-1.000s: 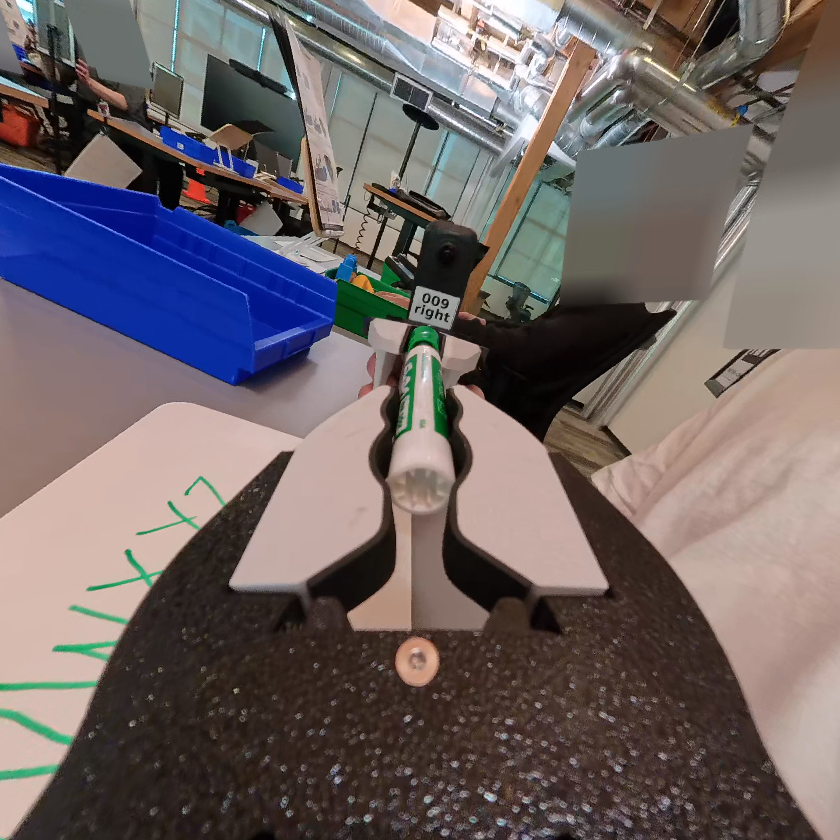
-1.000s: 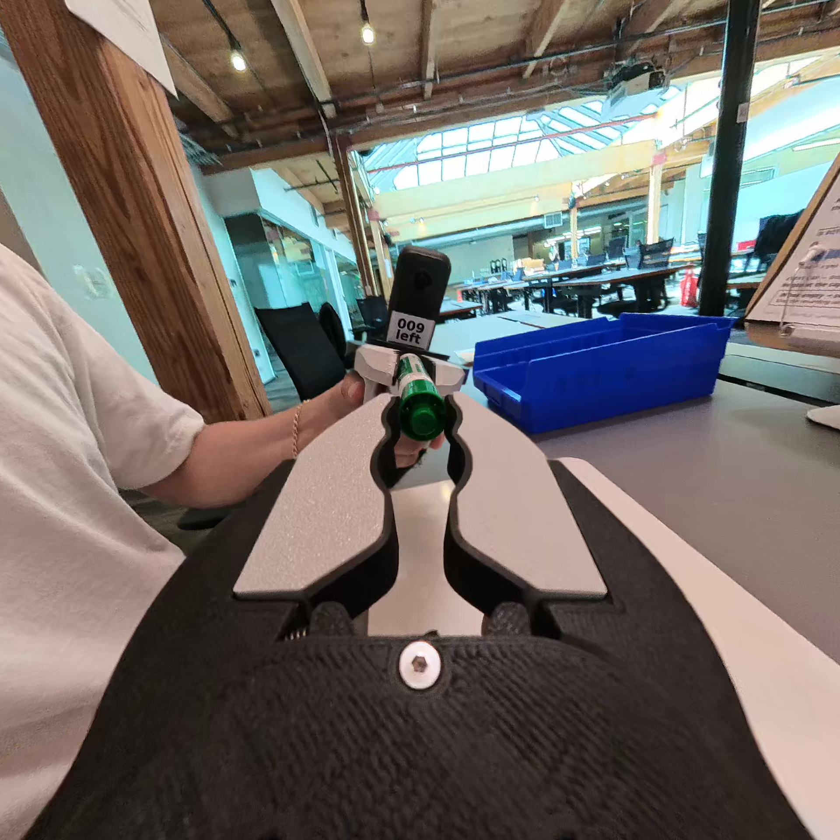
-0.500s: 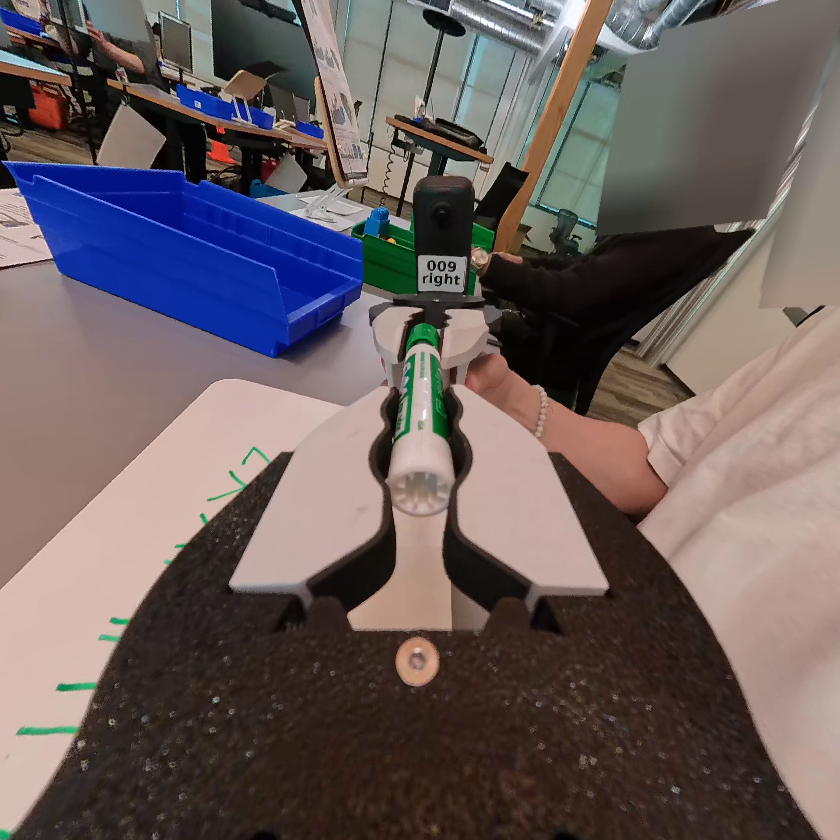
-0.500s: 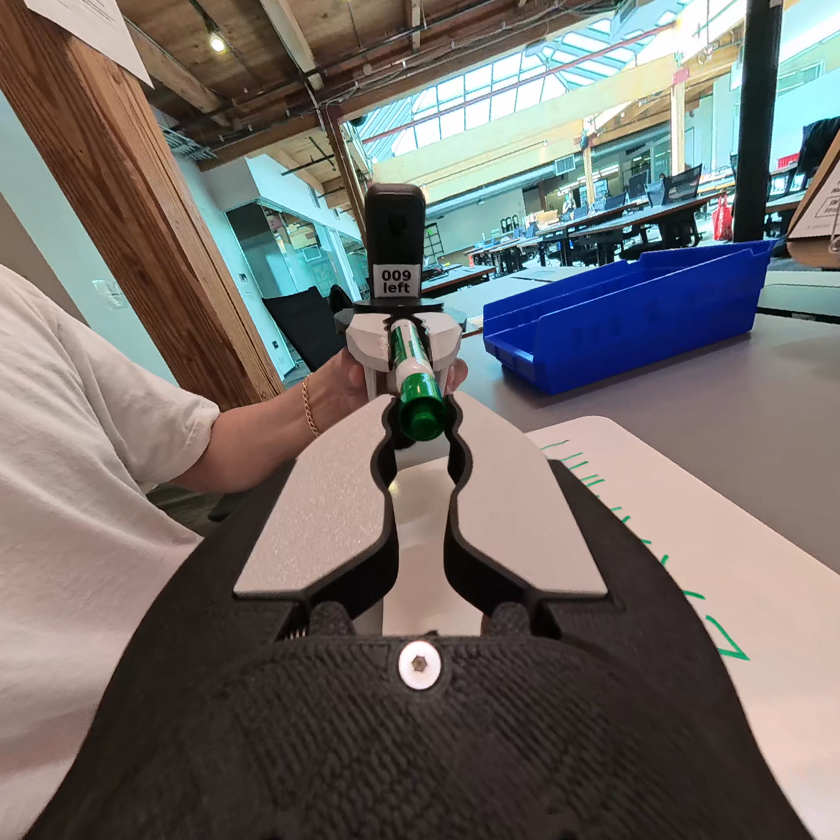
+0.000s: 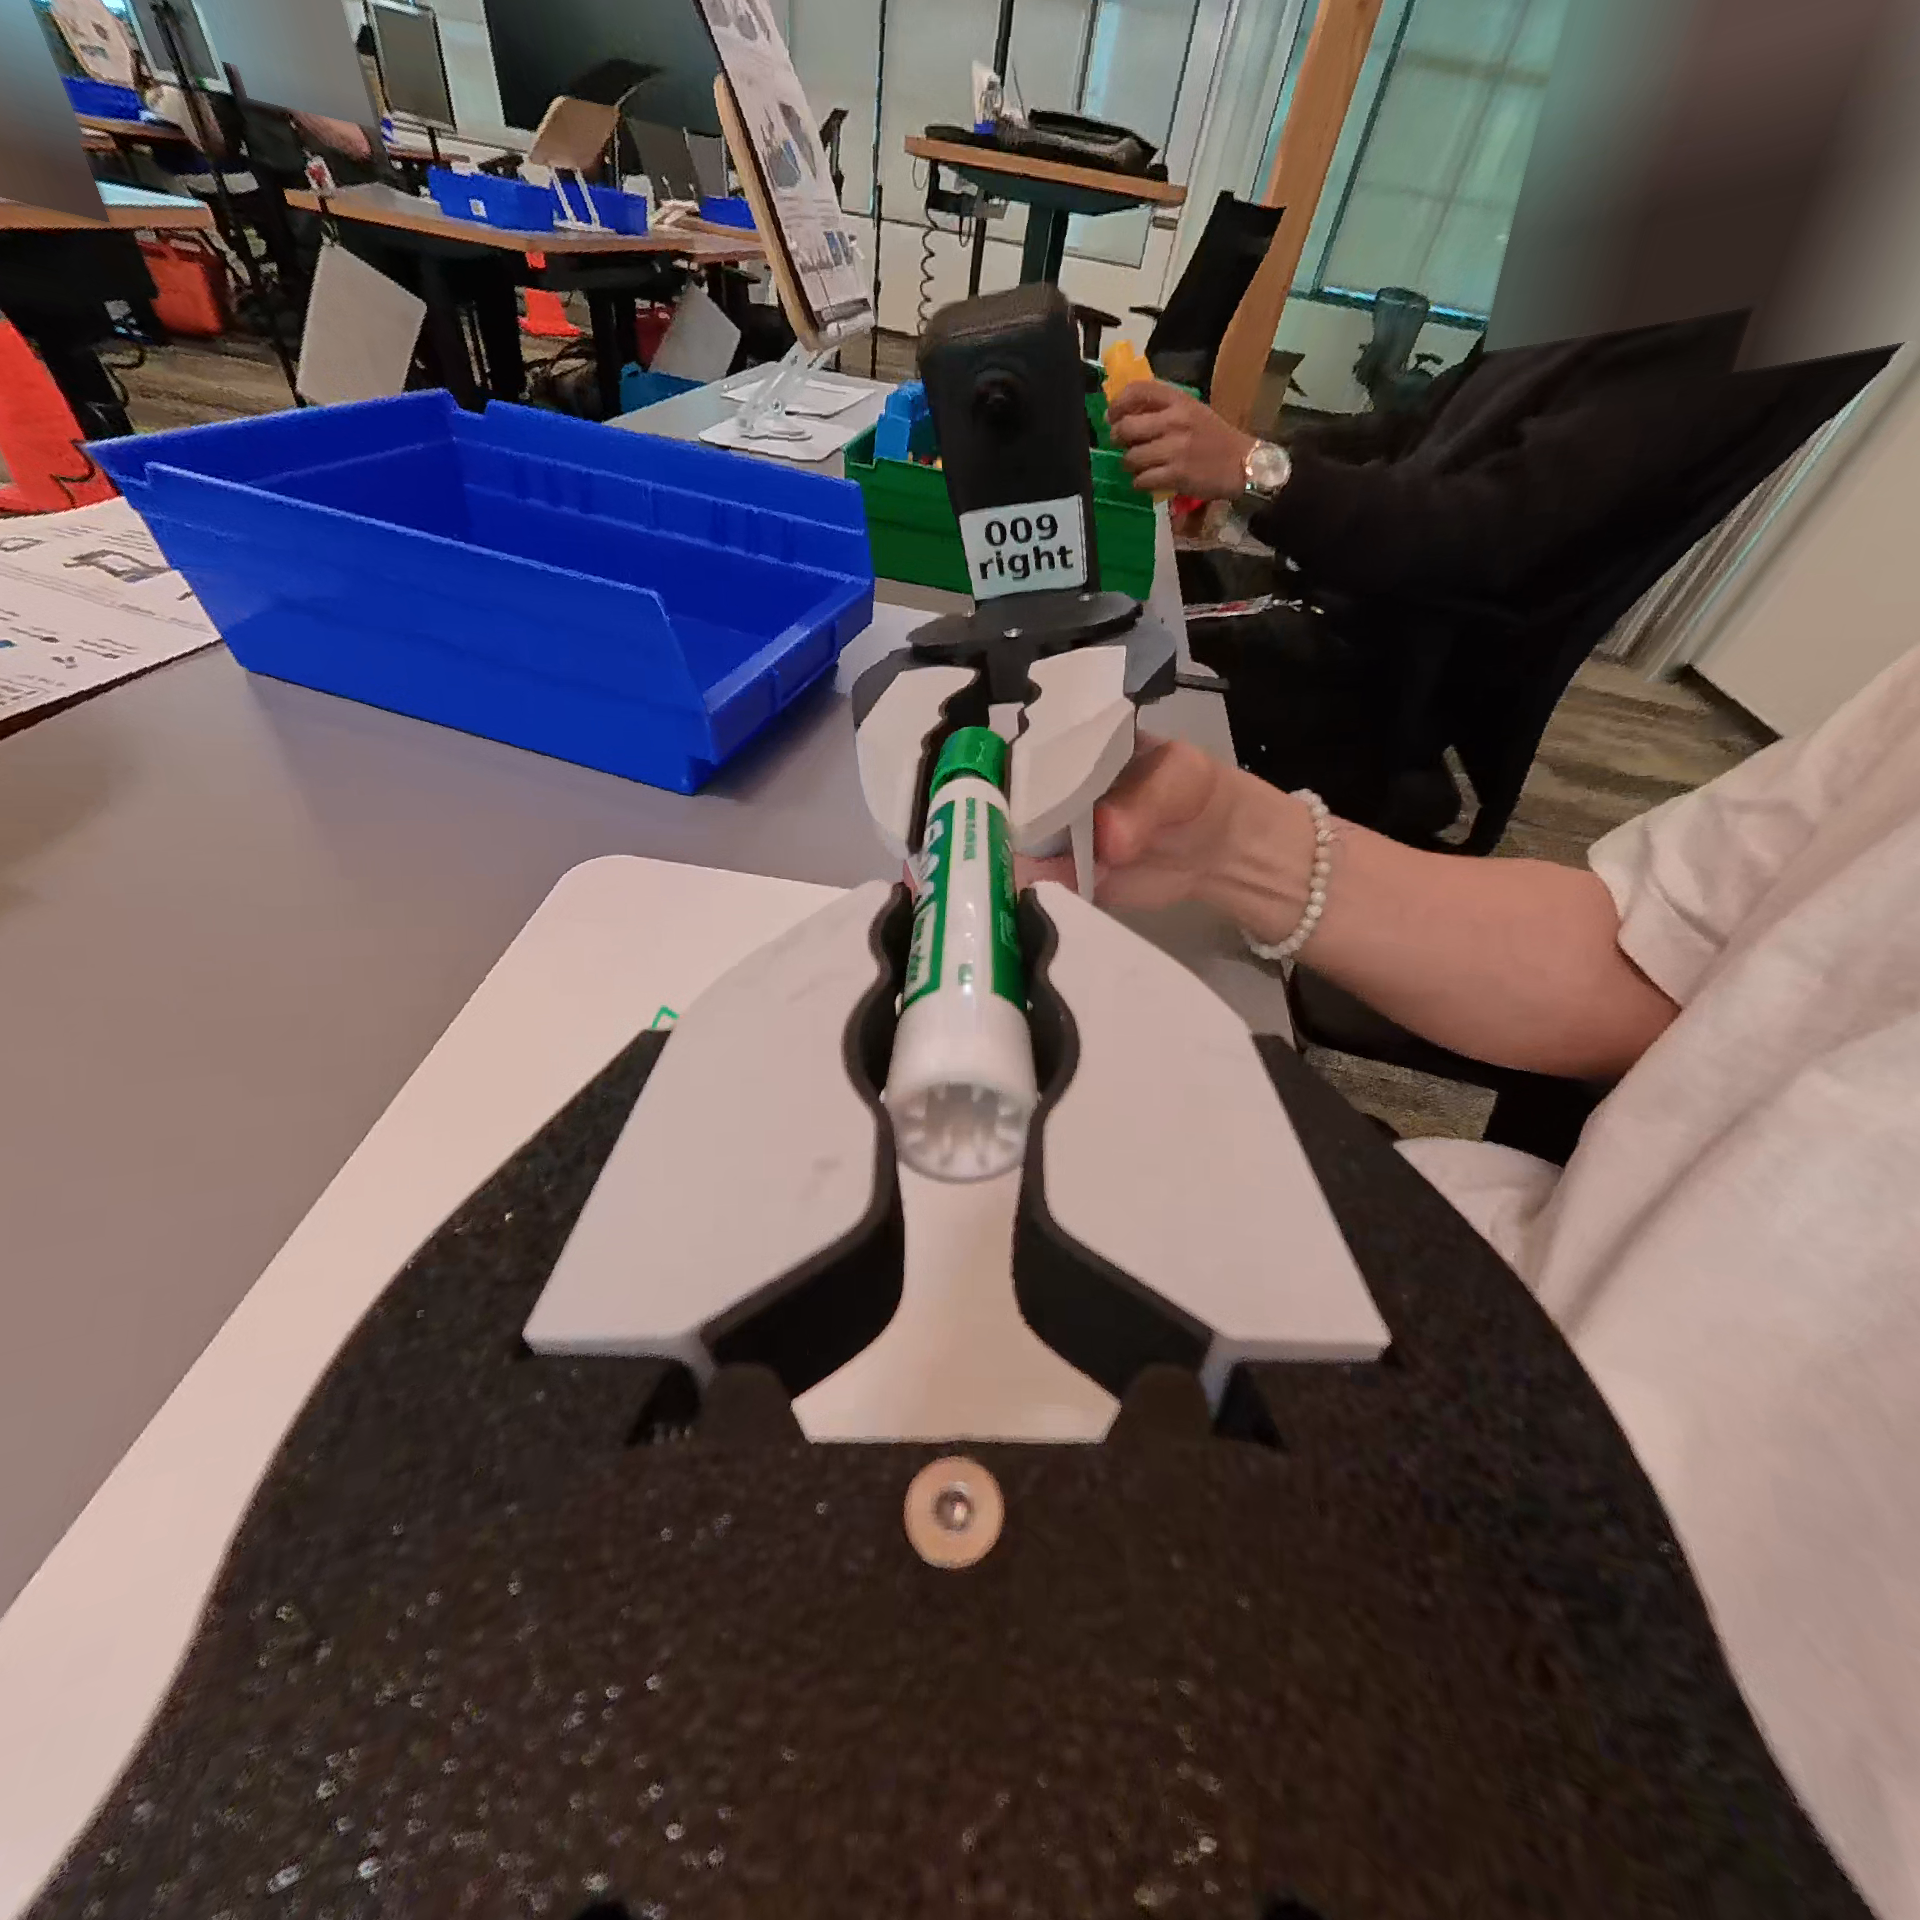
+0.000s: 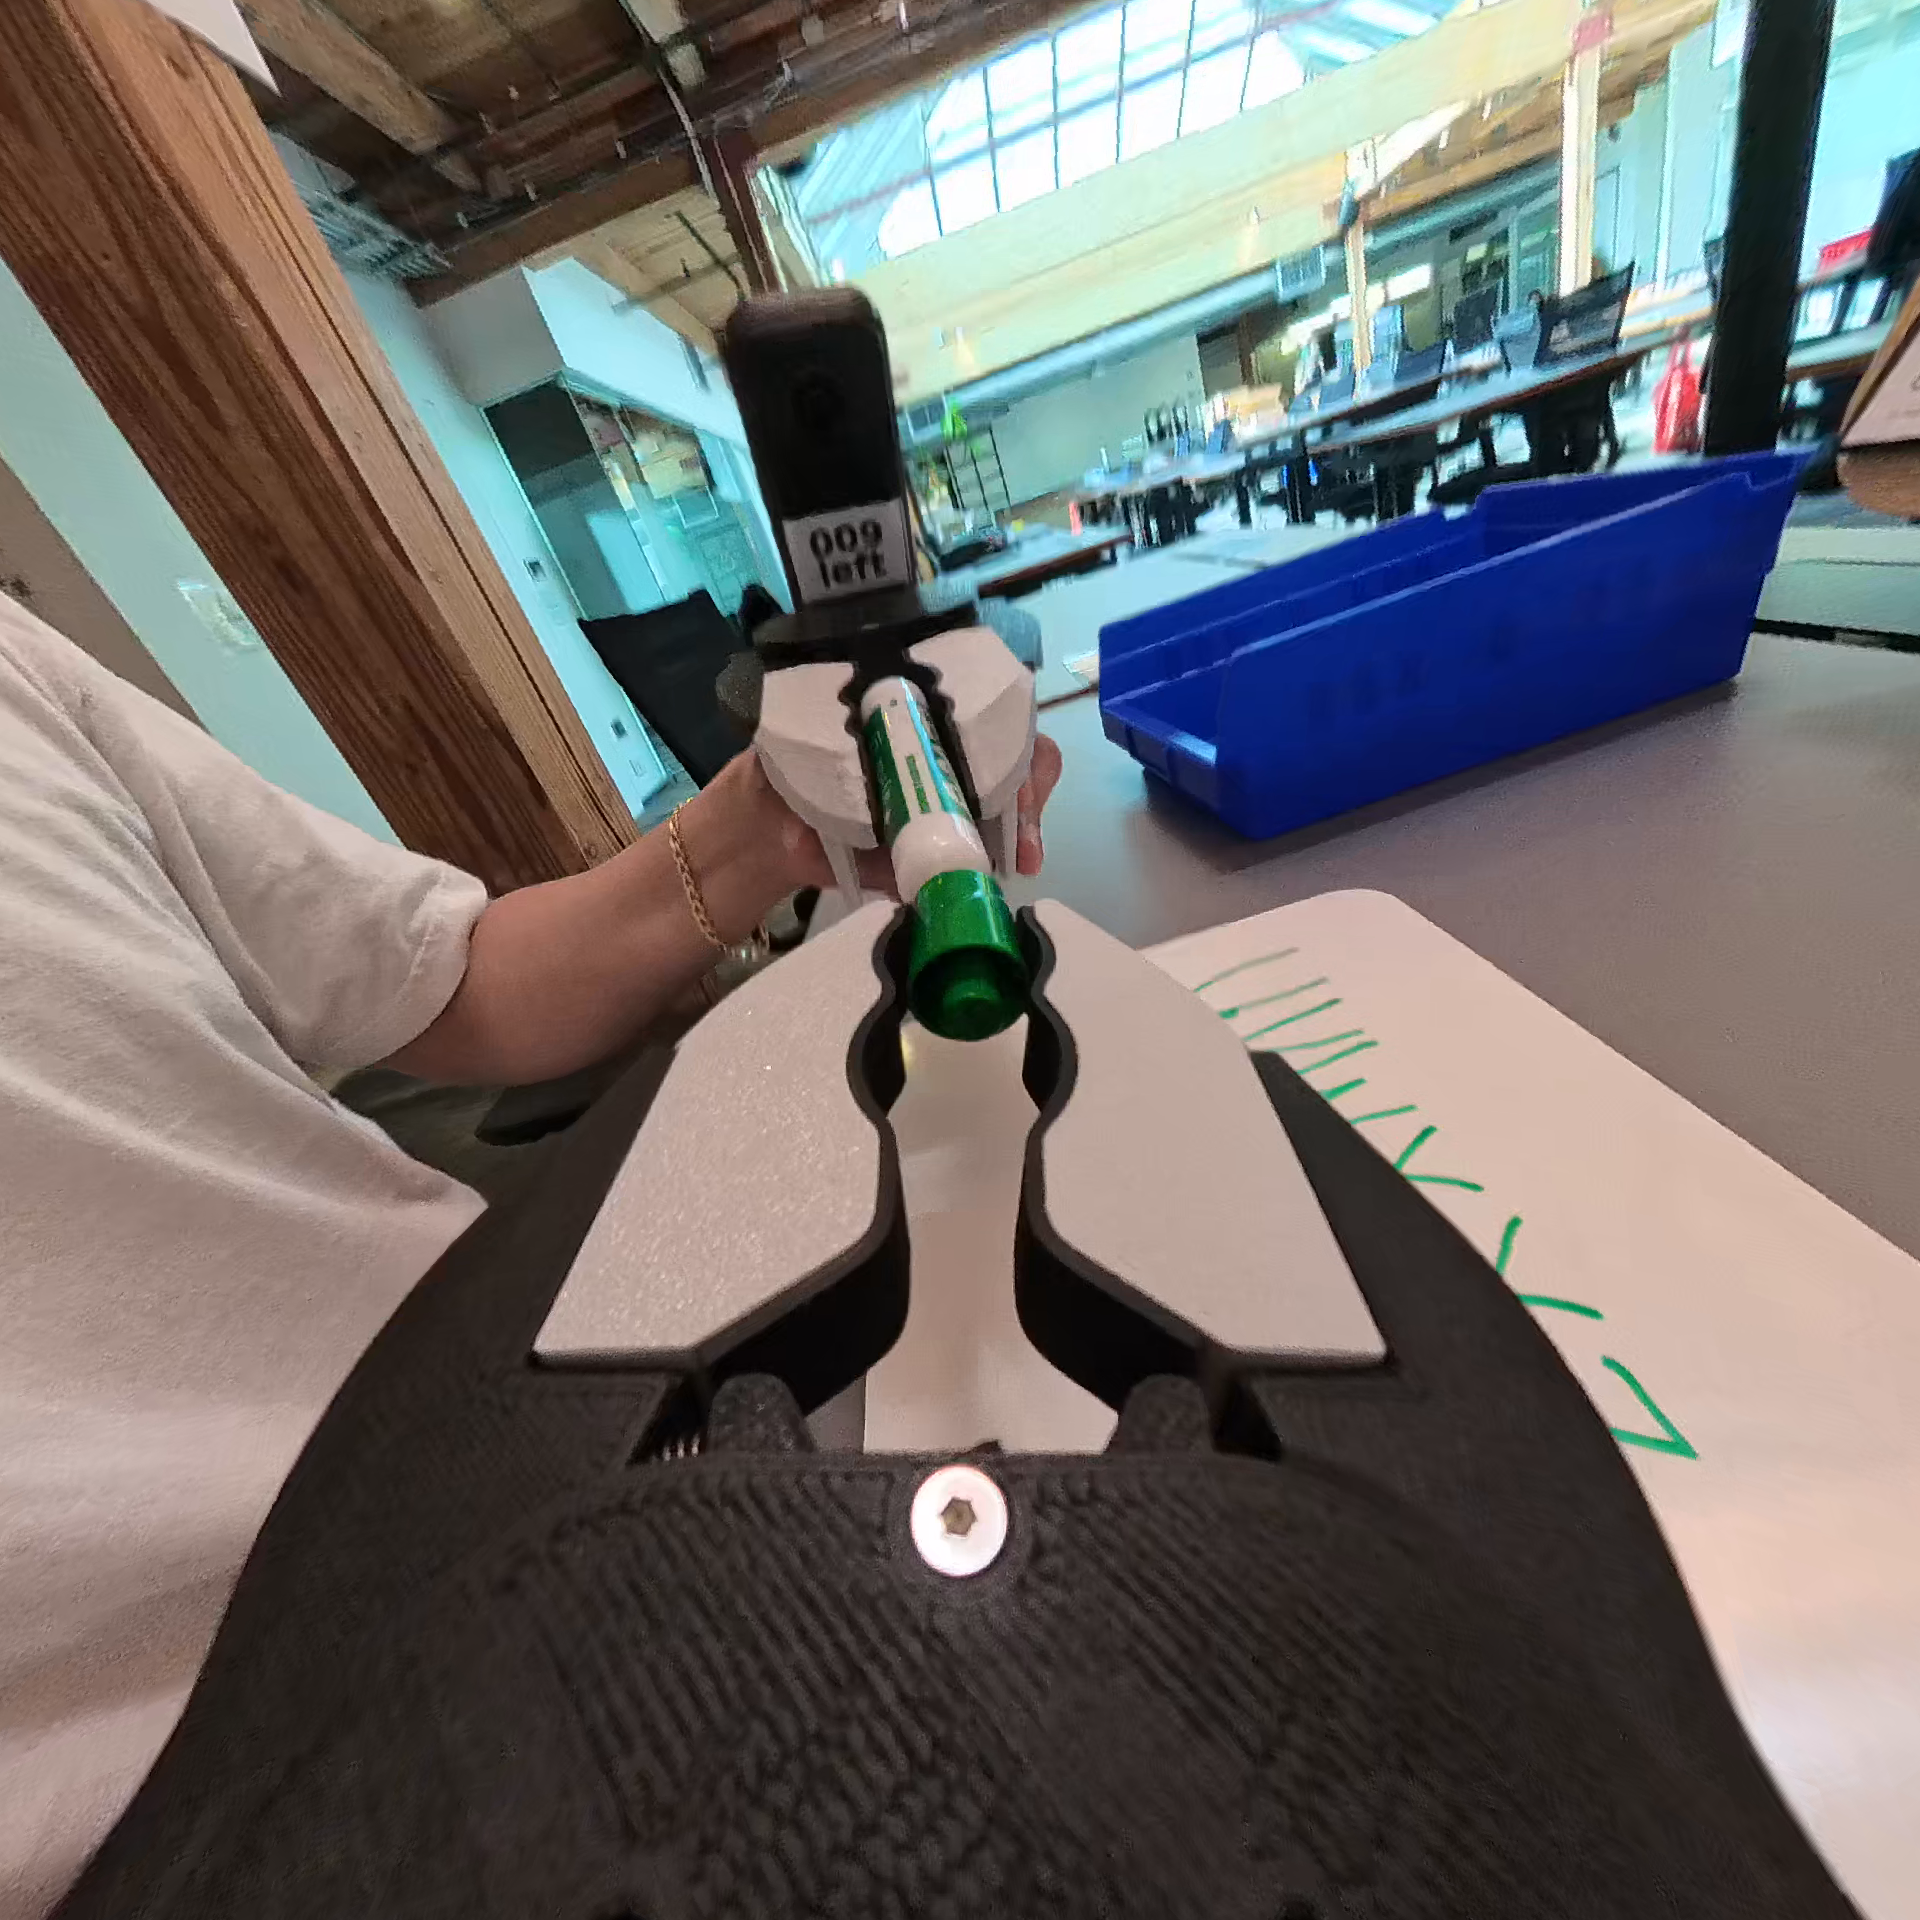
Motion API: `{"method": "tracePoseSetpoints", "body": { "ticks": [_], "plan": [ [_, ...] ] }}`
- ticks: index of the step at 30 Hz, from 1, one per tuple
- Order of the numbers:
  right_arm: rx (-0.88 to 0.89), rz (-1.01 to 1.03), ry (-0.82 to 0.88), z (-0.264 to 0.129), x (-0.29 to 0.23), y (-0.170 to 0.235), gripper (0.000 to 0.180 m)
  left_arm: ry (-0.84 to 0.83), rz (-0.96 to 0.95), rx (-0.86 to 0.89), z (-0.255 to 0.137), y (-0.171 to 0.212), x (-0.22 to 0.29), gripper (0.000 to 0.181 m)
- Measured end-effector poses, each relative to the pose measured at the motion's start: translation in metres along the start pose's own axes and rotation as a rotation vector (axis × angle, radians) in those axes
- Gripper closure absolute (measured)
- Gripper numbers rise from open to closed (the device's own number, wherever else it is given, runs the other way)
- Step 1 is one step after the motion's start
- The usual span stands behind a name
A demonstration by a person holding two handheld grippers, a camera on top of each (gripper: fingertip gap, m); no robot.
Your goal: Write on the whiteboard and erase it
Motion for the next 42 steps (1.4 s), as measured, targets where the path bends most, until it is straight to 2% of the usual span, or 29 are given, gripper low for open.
{"method": "tracePoseSetpoints", "body": {
  "ticks": [3, 21, 22, 24, 25, 27, 28, 29, 31, 33, 35, 37, 39, 42],
  "plan": [
    [-0.102, -0.026, 0.042, 0.002, 0.005, 0.012, 0.16, -0.043, 0.065, -0.081, 0.001, 0.006, 0.0, 0.161],
    [-0.202, -0.114, 0.03, 0.01, 0.002, 0.021, 0.162, -0.034, 0.096, -0.241, -0.002, 0.012, 0.006, 0.162],
    [-0.223, -0.132, 0.039, 0.009, 0.002, 0.023, 0.162, -0.034, 0.098, -0.278, -0.002, 0.016, 0.005, 0.162],
    [-0.117, -0.161, -0.03, 0.011, -0.015, 0.001, 0.162, -0.048, 0.139, -0.454, -0.001, 0.041, 0.002, 0.162],
    [-0.098, -0.164, -0.057, 0.017, -0.023, -0.008, 0.18, -0.038, 0.17, -0.493, 0.007, 0.055, 0.003, 0.162],
    [-0.378, -0.239, 0.001, 0.033, -0.017, 0.025, 0.179, -0.006, 0.123, -0.372, 0.031, 0.051, 0.014, 0.162],
    [-0.345, -0.226, 0.031, 0.027, -0.011, 0.025, 0.179, -0.045, 0.17, -0.414, 0.03, 0.054, 0.006, 0.162],
    [-0.295, -0.214, 0.11, 0.014, 0.001, 0.018, 0.18, -0.107, 0.164, -0.361, 0.025, 0.048, -0.006, 0.162],
    [-0.233, -0.133, 0.273, -0.022, 0.03, 0.009, 0.18, -0.149, 0.053, -0.316, 0.013, 0.045, -0.027, 0.162],
    [-0.122, -0.087, 0.297, -0.042, 0.038, 0.0, 0.179, -0.198, 0.043, -0.346, 0.008, 0.048, -0.039, 0.162],
    [-0.128, -0.077, 0.306, -0.051, 0.041, -0.001, 0.176, -0.221, 0.048, -0.395, 0.011, 0.052, -0.042, 0.162],
    [-0.15, -0.067, 0.37, -0.059, 0.052, 0.005, 0.164, -0.211, 0.051, -0.447, 0.019, 0.059, -0.045, 0.161],
    [-0.161, -0.052, 0.394, -0.061, 0.056, 0.008, 0.163, -0.208, 0.043, -0.443, 0.028, 0.06, -0.047, 0.161],
    [-0.168, -0.099, 0.426, -0.06, 0.057, 0.009, 0.153, -0.2, 0.033, -0.405, 0.034, 0.056, -0.047, 0.162]
  ]
}}
Point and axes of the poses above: each gripper's, where its closed fingertips meet, z out along the fingers, y out of its underside, x = y × z across the jaws, the point moved 3 cm from there along -z, back along the fingers, and after that the axes turned 2 degrees about -z, right-handed, at the moved point
